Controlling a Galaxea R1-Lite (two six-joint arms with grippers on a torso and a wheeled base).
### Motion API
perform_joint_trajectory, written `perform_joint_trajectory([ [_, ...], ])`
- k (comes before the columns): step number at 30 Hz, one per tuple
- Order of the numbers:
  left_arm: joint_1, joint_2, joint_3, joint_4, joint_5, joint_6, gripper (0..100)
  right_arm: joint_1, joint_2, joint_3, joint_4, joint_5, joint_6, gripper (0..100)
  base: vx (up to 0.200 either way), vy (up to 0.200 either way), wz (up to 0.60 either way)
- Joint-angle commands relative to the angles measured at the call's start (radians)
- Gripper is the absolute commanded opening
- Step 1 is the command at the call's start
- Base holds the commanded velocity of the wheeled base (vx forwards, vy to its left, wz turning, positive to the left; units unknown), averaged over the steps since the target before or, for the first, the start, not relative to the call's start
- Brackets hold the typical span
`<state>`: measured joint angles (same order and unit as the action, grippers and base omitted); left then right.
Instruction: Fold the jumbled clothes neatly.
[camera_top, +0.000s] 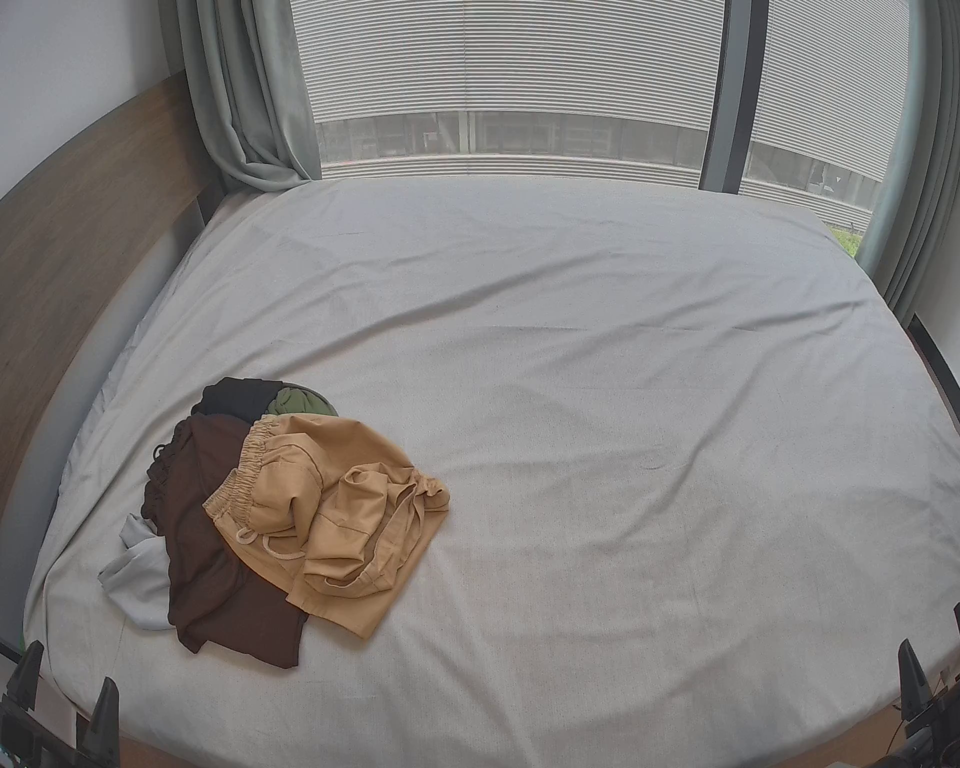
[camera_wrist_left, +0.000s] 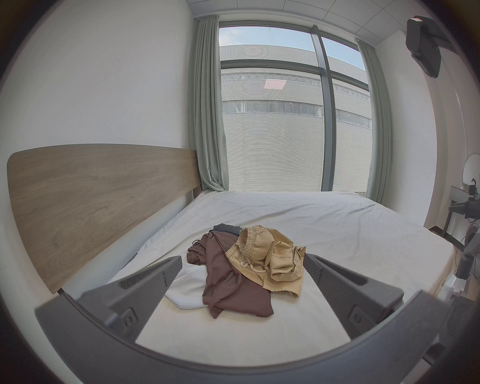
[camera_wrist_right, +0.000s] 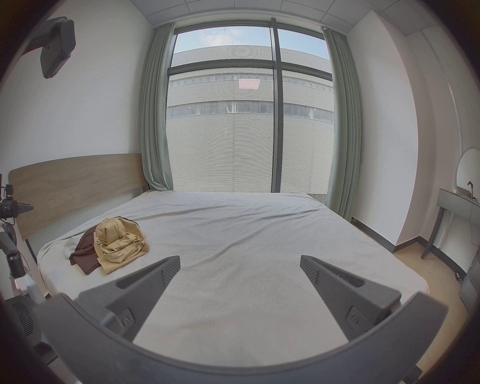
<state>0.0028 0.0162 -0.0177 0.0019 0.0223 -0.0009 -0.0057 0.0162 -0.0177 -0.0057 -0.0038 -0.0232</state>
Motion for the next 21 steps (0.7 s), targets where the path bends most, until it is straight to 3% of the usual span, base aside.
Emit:
perform_joint_trajectory([
  [1,0.000,-0.015,0.016,0.000,-0.001,-0.002,100,0.000,-0.016,0.018,0.000,-0.001,0.000,100,0.000,0.000,0.00],
  [8,0.000,-0.016,0.016,-0.019,-0.004,-0.002,100,0.000,-0.016,0.018,0.000,-0.001,0.000,100,0.000,0.000,0.00],
  [11,0.008,0.008,-0.051,-0.157,0.001,-0.005,100,0.000,-0.016,0.018,0.000,-0.002,0.002,100,0.000,0.000,0.00],
  [21,-0.044,0.197,-0.104,-0.169,-0.010,-0.027,100,0.001,-0.016,0.018,0.001,-0.002,0.006,100,0.000,0.000,0.00],
])
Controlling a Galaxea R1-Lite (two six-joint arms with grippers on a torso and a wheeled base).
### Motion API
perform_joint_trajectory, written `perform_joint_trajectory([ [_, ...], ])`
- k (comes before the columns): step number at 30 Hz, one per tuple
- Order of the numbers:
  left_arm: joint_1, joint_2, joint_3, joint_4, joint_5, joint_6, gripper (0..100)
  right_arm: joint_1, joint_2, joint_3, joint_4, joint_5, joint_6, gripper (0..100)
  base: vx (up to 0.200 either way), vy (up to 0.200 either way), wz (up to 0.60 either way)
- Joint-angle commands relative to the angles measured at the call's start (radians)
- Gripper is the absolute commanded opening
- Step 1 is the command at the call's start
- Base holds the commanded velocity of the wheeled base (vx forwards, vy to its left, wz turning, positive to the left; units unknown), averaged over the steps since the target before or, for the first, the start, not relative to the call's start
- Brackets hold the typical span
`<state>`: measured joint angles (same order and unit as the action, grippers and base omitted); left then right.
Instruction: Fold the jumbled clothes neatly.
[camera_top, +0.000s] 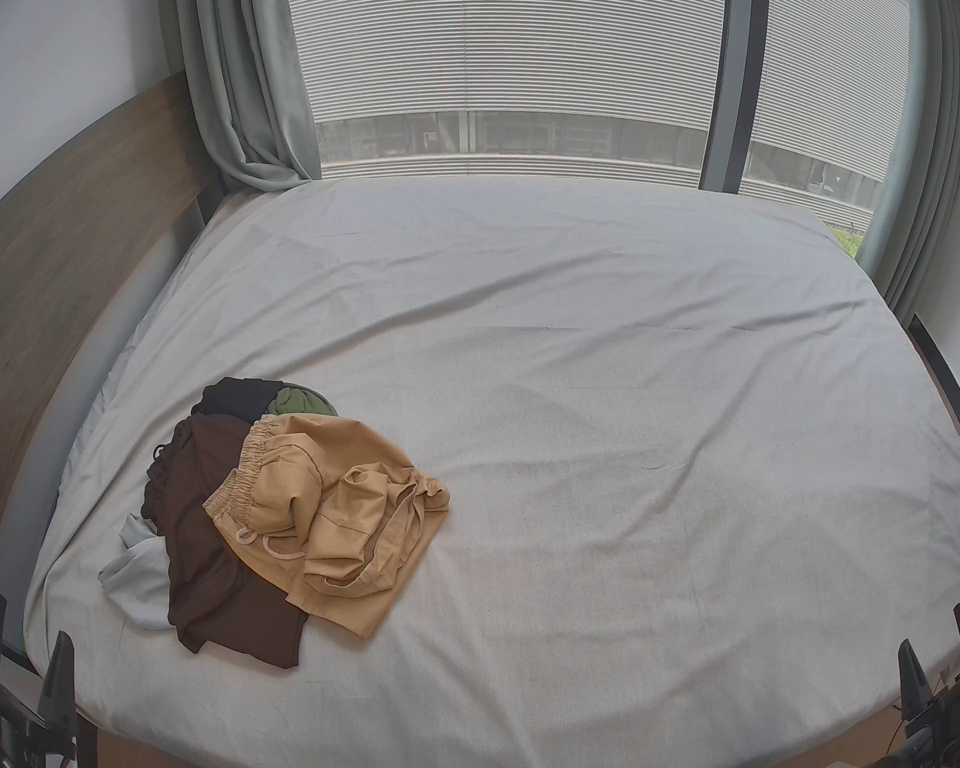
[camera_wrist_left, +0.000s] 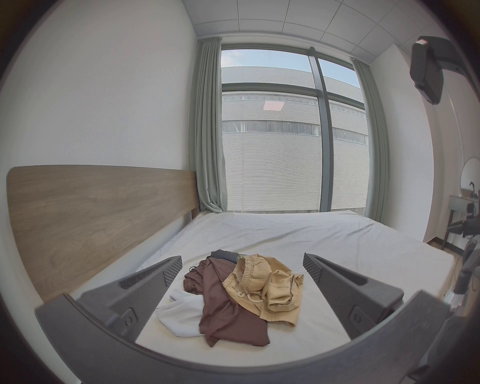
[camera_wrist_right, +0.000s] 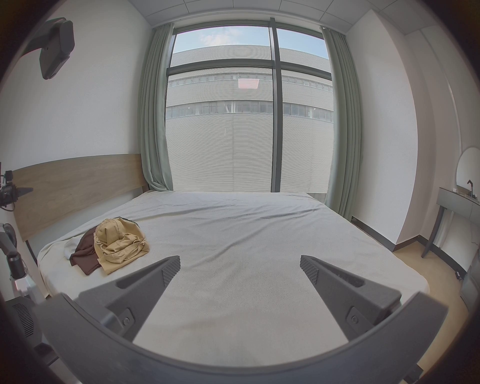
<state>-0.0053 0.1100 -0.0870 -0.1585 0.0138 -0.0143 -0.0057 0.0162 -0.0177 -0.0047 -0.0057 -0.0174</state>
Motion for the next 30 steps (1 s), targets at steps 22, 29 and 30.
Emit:
perform_joint_trajectory([
  [22,-0.116,0.582,-0.229,-0.104,-0.144,-0.204,100,0.001,-0.016,0.018,0.000,0.000,0.001,100,0.000,0.000,0.00],
  [29,-0.114,0.810,-0.255,-0.223,-0.155,-0.202,100,0.001,-0.016,0.018,0.000,0.000,0.001,100,0.000,0.000,0.00],
  [30,-0.114,0.847,-0.272,-0.230,-0.163,-0.204,100,0.001,-0.016,0.018,0.000,0.000,0.001,100,0.000,0.000,0.00],
])
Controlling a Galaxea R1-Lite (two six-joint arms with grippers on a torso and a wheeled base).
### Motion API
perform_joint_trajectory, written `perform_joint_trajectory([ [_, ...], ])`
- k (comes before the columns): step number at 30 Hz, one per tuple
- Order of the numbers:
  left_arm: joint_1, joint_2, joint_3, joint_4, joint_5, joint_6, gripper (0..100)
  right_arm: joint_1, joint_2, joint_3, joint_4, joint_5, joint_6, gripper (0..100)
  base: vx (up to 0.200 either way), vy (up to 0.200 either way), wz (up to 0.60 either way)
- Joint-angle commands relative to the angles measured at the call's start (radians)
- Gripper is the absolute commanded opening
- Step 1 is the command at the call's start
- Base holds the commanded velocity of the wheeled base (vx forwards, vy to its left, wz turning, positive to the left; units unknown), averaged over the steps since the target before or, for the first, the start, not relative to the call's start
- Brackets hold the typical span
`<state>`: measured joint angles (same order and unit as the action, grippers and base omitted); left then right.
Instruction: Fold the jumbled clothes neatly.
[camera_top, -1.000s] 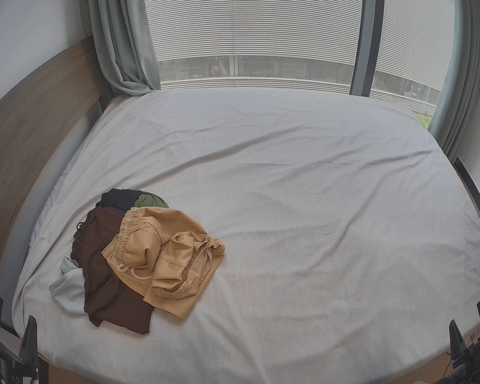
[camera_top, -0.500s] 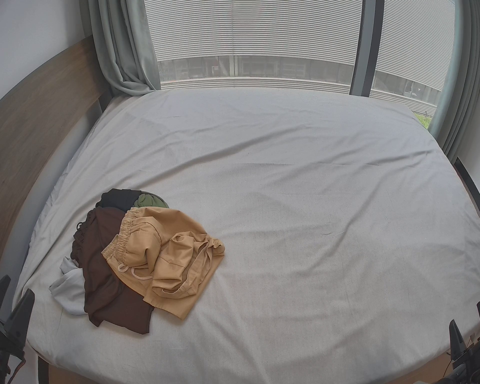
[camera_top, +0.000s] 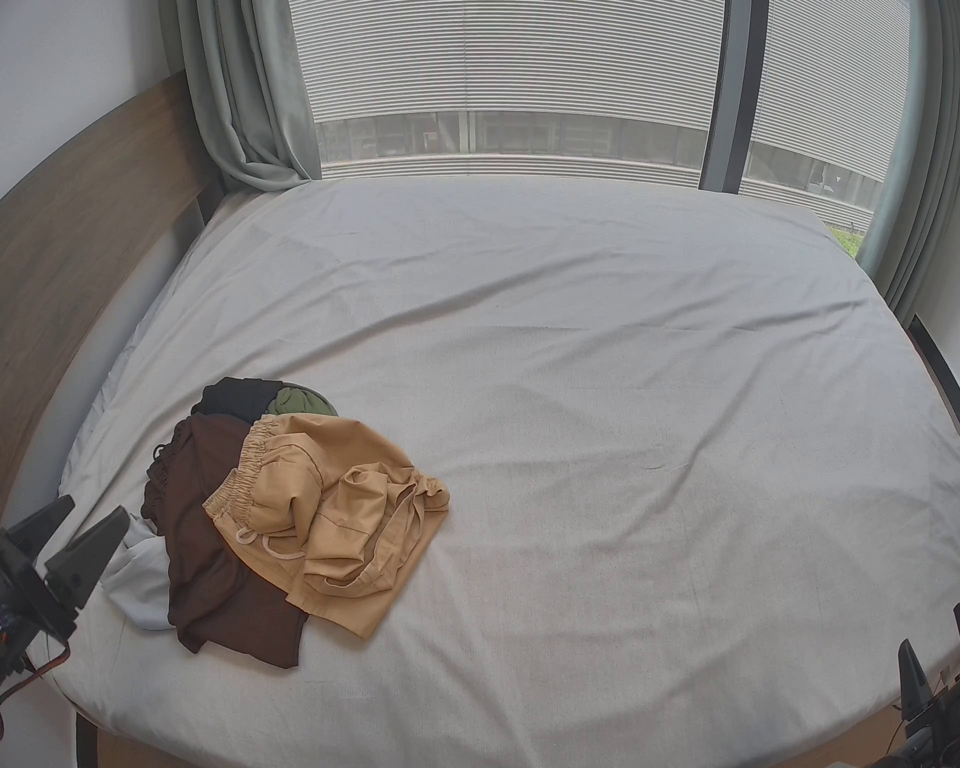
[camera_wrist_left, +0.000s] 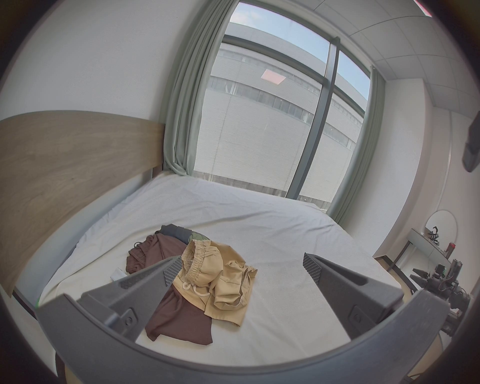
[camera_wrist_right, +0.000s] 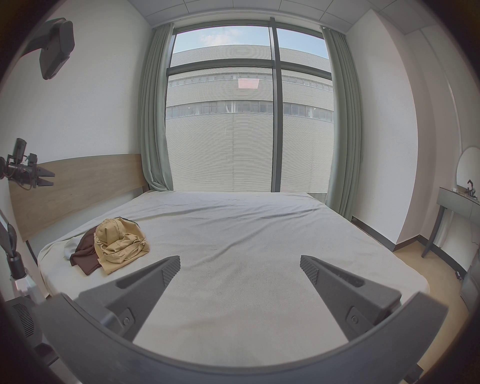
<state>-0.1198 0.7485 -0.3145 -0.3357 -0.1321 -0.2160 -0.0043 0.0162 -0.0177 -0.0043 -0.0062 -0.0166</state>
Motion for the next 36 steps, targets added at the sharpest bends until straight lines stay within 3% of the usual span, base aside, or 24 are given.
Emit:
perform_joint_trajectory([
  [1,0.000,0.232,-0.055,-0.055,-0.024,-0.002,100,0.000,-0.016,0.018,0.000,0.000,0.000,100,0.000,0.000,0.00],
  [11,0.008,0.419,-0.167,-0.060,-0.098,-0.002,100,0.000,-0.016,0.018,0.000,-0.001,0.001,100,0.000,0.000,0.00],
  [13,0.012,0.465,-0.173,-0.077,-0.170,-0.002,100,0.001,-0.016,0.018,0.000,-0.001,0.001,100,0.000,0.000,0.00],
  [24,0.063,0.704,-0.172,-0.332,-0.248,0.000,100,0.001,-0.016,0.018,0.000,-0.001,0.001,100,0.000,0.000,0.00],
  [28,0.069,0.764,-0.175,-0.367,-0.253,-0.005,100,0.001,-0.016,0.018,0.000,-0.001,0.003,100,0.000,0.000,0.00],
  [36,0.114,0.851,-0.192,-0.454,-0.317,-0.108,100,0.001,-0.016,0.018,0.000,-0.001,0.003,100,0.000,0.000,0.00],
])
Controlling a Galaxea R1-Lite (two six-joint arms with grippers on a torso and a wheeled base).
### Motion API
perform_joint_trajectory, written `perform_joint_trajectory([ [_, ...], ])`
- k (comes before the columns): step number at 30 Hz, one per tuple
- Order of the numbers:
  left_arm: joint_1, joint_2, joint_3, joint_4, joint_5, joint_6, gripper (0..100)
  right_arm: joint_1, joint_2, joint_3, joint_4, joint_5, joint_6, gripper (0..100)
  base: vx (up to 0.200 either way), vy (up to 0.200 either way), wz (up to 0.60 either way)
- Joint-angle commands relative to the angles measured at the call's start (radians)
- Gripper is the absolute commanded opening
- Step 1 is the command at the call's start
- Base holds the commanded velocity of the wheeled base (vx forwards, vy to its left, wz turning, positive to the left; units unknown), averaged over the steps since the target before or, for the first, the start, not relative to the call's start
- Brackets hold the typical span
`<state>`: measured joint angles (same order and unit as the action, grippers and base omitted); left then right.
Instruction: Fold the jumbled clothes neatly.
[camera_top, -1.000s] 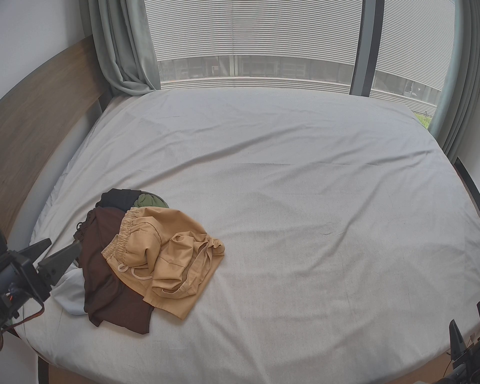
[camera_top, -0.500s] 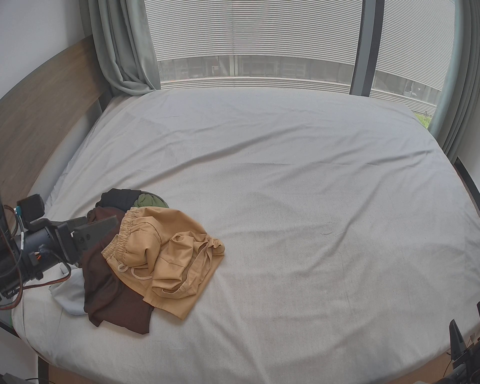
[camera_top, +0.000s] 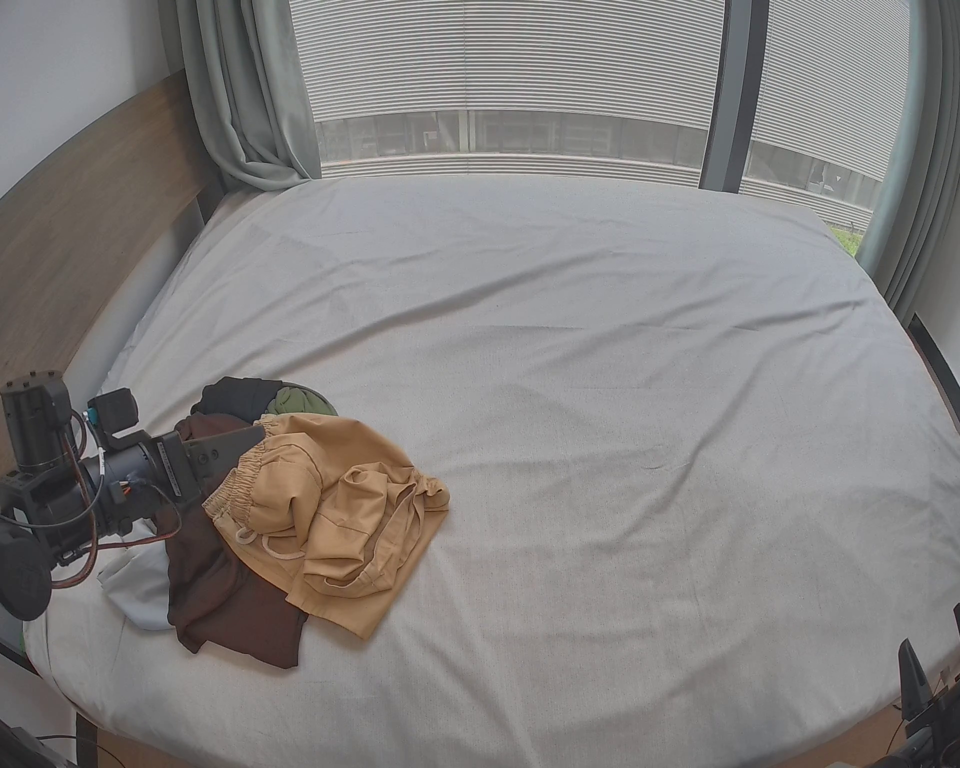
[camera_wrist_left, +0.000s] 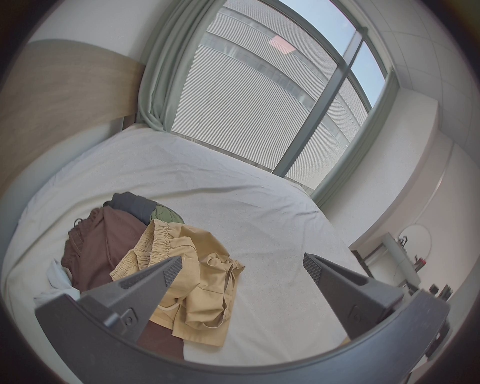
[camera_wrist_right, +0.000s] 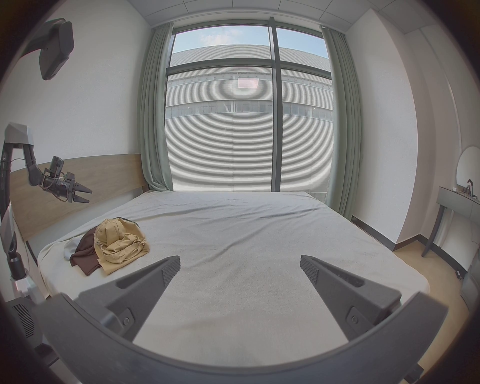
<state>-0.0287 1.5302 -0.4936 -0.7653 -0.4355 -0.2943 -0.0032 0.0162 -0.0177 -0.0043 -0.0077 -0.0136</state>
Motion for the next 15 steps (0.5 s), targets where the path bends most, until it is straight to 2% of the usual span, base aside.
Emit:
perform_joint_trajectory([
  [1,0.026,0.077,-0.016,-0.031,-0.017,-0.039,100,0.000,-0.016,0.018,0.000,0.000,0.000,100,0.000,0.000,0.00],
  [10,0.075,0.192,-0.049,-0.085,-0.025,-0.049,100,0.000,-0.016,0.018,0.000,0.000,0.001,100,0.000,0.000,0.00],
  [15,0.112,0.248,-0.069,-0.112,-0.063,-0.069,100,0.000,-0.016,0.018,0.000,0.000,0.001,100,0.000,0.000,0.00],
])
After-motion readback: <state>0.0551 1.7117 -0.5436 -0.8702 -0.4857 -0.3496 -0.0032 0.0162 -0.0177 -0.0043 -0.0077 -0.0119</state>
